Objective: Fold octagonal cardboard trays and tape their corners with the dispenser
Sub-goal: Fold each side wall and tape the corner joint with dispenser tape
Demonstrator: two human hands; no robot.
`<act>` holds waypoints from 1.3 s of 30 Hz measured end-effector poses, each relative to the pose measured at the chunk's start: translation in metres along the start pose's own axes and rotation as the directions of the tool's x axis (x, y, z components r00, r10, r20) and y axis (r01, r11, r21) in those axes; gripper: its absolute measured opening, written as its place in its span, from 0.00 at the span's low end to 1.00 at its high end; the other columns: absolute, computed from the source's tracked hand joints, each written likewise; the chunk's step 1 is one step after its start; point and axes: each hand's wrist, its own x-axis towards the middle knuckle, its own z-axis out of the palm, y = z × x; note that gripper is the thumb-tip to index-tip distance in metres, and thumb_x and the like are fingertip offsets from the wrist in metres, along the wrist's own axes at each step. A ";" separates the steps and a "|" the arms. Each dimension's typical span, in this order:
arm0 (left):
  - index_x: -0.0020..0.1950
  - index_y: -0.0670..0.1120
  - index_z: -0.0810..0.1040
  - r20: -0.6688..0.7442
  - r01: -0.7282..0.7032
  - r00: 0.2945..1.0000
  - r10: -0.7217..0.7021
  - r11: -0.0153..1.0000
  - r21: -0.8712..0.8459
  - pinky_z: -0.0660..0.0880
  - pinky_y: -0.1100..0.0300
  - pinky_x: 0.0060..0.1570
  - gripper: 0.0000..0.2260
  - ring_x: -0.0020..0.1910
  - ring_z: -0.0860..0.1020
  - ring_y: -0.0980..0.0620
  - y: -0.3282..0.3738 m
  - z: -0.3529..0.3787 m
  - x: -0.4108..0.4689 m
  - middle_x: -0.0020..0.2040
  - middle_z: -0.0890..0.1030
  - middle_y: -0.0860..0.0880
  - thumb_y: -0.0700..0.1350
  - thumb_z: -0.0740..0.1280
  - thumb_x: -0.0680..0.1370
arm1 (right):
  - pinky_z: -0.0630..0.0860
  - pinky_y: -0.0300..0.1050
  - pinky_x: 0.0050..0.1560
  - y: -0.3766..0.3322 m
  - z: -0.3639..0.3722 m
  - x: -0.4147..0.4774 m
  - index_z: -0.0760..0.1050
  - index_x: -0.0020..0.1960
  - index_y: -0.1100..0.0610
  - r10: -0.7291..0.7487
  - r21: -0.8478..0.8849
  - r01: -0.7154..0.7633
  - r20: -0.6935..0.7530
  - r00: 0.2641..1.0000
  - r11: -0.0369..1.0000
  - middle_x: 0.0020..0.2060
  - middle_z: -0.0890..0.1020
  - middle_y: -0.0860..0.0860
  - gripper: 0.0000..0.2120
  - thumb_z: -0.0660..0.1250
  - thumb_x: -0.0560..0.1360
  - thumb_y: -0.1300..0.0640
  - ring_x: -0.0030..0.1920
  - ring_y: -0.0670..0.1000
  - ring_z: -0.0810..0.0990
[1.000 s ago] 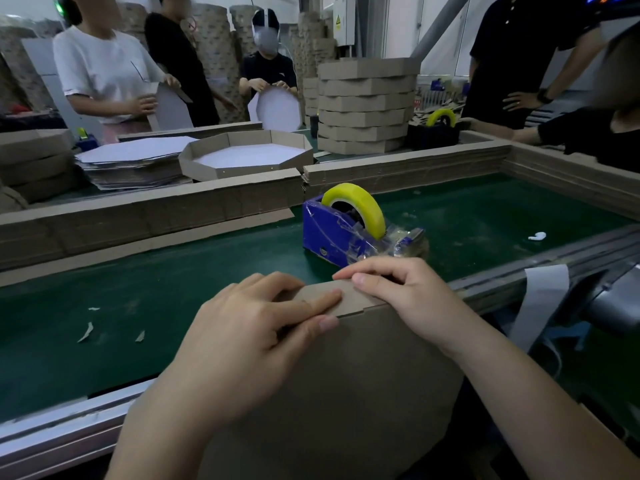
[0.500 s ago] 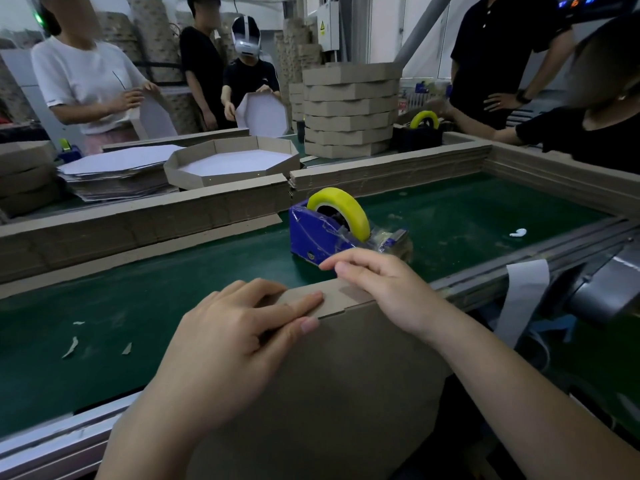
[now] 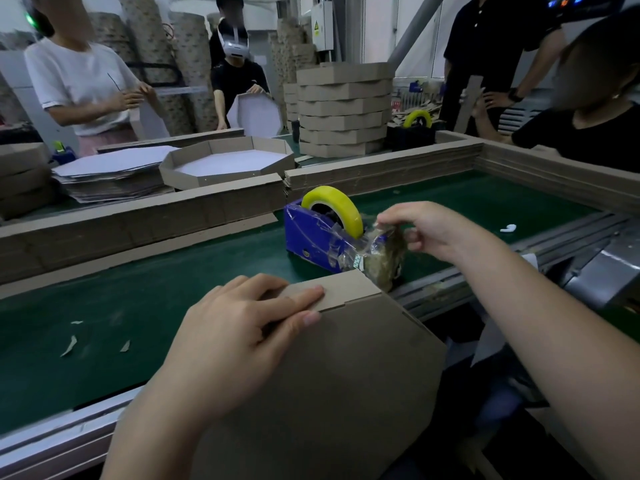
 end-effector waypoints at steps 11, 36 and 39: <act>0.61 0.69 0.76 0.005 -0.030 1.000 0.030 0.999 0.016 0.75 0.56 0.43 0.20 0.51 0.77 0.56 0.006 0.001 0.001 0.54 0.79 0.62 0.67 0.51 0.75 | 0.74 0.42 0.40 -0.009 0.011 0.003 0.81 0.45 0.57 0.079 0.102 -0.064 -0.153 0.985 0.993 0.46 0.79 0.51 0.08 0.73 0.72 0.52 0.46 0.50 0.71; 0.60 0.67 0.78 -0.009 -0.037 0.999 0.037 0.998 0.048 0.76 0.55 0.39 0.19 0.46 0.78 0.55 -0.001 0.005 0.009 0.51 0.80 0.62 0.65 0.52 0.77 | 0.74 0.41 0.41 0.049 0.003 0.004 0.67 0.29 0.63 -0.236 0.673 0.251 -0.116 0.965 0.696 0.26 0.69 0.51 0.16 0.59 0.75 0.72 0.29 0.45 0.72; 0.60 0.67 0.79 -0.012 -0.042 0.999 0.043 0.998 0.048 0.76 0.54 0.39 0.19 0.46 0.79 0.54 0.000 0.005 0.010 0.51 0.80 0.62 0.65 0.52 0.77 | 0.73 0.42 0.41 0.052 0.005 0.002 0.68 0.25 0.61 -0.255 0.677 0.281 -0.140 0.957 0.680 0.27 0.69 0.51 0.20 0.57 0.74 0.74 0.29 0.45 0.72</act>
